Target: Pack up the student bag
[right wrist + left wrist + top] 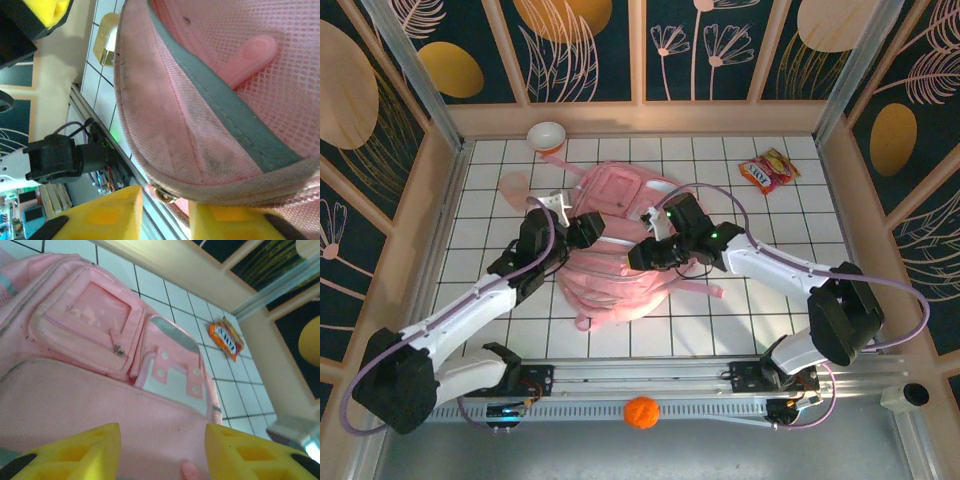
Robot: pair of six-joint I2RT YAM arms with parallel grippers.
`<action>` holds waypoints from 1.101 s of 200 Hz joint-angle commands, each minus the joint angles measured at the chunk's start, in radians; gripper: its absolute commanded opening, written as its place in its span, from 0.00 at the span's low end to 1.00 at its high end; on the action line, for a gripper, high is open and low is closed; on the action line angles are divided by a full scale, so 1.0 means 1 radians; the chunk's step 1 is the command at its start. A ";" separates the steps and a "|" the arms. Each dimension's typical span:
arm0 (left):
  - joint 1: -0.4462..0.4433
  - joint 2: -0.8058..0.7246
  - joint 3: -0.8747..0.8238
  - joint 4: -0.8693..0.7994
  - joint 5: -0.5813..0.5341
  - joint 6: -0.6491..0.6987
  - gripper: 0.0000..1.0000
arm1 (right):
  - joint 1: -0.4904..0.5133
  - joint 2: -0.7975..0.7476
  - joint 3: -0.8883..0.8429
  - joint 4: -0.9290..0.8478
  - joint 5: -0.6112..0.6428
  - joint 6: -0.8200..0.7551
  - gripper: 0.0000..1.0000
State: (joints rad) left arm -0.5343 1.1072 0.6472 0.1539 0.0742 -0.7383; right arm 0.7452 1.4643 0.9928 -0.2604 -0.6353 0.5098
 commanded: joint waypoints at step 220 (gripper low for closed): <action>-0.001 -0.100 -0.070 -0.288 -0.110 -0.030 0.53 | 0.106 -0.034 -0.210 0.376 0.554 -1.589 0.45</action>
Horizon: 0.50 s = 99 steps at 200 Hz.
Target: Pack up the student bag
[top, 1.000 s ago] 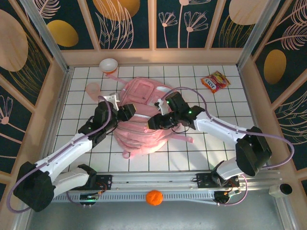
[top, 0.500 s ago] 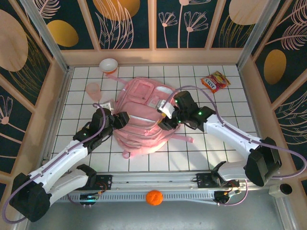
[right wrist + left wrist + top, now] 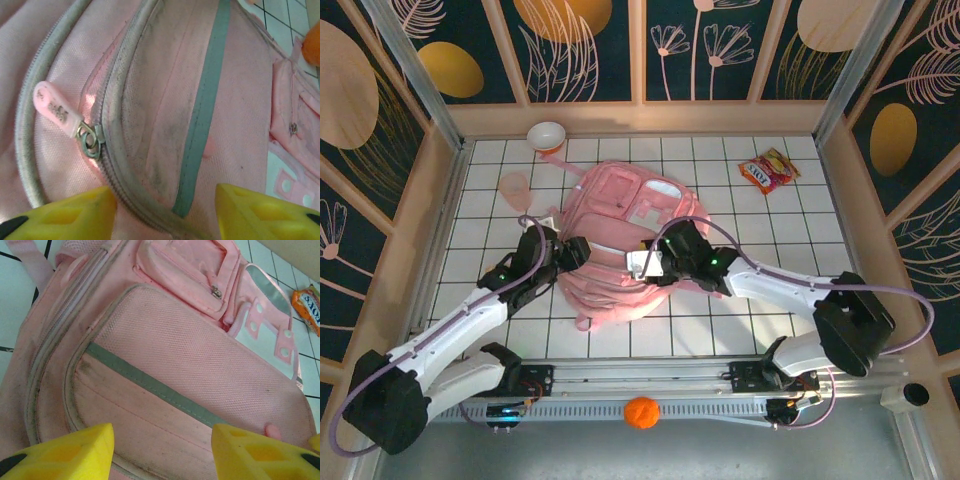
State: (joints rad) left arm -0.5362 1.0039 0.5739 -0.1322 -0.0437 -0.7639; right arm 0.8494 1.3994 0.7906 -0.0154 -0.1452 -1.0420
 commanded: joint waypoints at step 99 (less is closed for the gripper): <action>-0.028 -0.189 -0.031 0.113 0.415 0.316 0.51 | -0.082 0.065 0.235 -0.068 -0.315 0.259 0.00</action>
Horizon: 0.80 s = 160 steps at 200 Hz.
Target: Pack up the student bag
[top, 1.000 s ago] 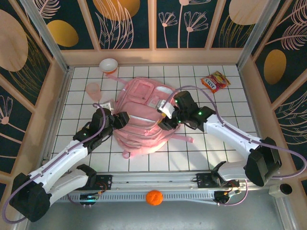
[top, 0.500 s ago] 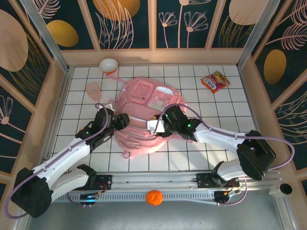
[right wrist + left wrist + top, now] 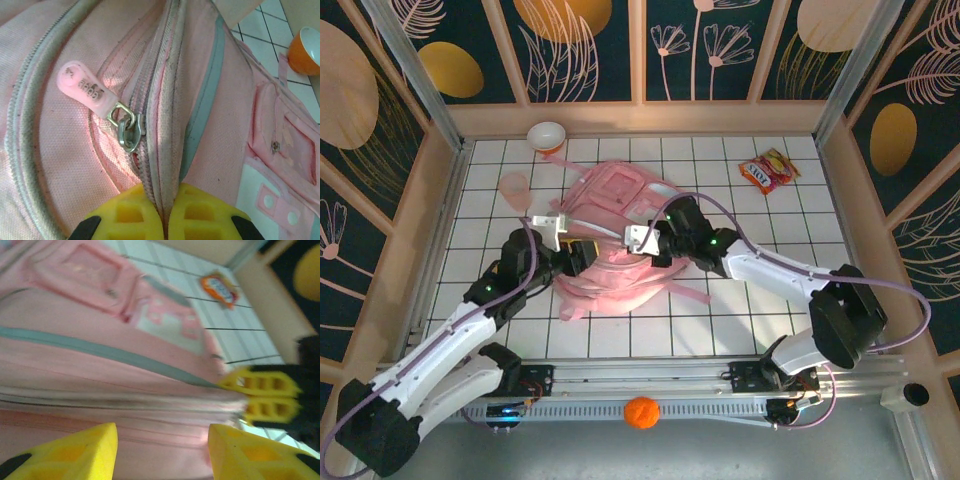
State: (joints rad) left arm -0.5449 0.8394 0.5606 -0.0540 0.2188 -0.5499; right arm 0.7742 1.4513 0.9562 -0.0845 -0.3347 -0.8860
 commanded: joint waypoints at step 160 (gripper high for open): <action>-0.099 0.245 0.133 -0.077 0.097 0.272 0.34 | -0.016 0.094 0.182 -0.062 -0.220 0.195 0.00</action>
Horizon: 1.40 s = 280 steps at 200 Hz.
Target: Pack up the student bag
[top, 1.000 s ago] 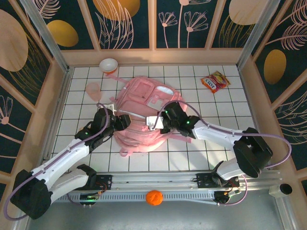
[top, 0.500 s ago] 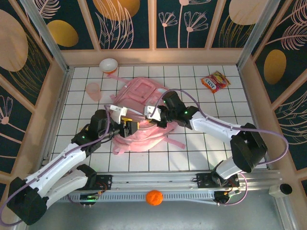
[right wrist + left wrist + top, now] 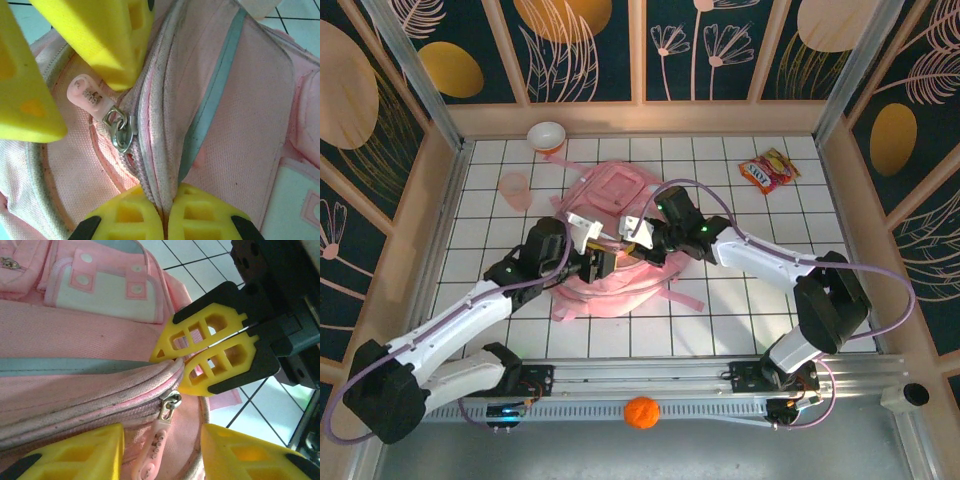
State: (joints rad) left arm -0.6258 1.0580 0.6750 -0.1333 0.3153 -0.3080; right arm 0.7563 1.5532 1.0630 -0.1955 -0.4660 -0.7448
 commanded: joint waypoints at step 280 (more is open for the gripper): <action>0.146 0.007 -0.023 0.016 0.094 0.141 0.00 | 0.177 -0.129 0.052 -0.029 0.279 0.439 0.57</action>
State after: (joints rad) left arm -0.4782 1.0618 0.6506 -0.1753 0.3374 -0.1940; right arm 0.8940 1.3609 1.0996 -0.3008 -0.3363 -0.4374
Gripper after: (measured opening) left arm 0.052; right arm 0.567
